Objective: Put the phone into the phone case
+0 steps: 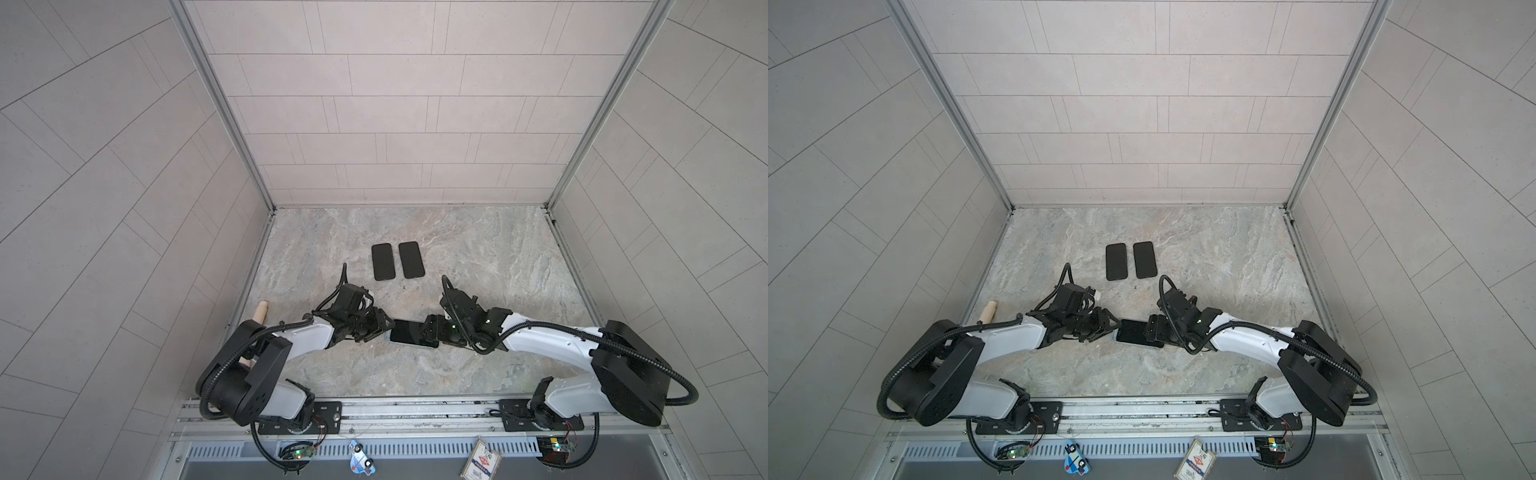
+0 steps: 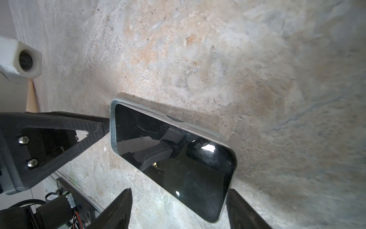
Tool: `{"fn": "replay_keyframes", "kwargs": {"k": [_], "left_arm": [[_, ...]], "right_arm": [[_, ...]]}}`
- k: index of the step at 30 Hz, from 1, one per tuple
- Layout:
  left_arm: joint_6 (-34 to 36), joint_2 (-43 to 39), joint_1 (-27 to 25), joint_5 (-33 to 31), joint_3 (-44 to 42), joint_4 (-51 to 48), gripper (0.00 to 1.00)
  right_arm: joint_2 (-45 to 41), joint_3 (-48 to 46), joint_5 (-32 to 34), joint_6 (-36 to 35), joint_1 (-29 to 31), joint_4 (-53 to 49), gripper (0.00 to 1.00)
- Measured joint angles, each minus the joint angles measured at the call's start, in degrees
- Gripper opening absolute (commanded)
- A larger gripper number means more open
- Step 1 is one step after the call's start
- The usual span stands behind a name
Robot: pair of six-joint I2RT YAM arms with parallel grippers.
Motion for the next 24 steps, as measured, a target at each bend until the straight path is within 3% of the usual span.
{"fn": "replay_keyframes", "kwargs": {"k": [24], "left_arm": [[0.0, 0.0, 0.0, 0.4, 0.0, 0.2, 0.5]], "right_arm": [[0.6, 0.0, 0.2, 0.4, 0.7, 0.9, 0.77]]}}
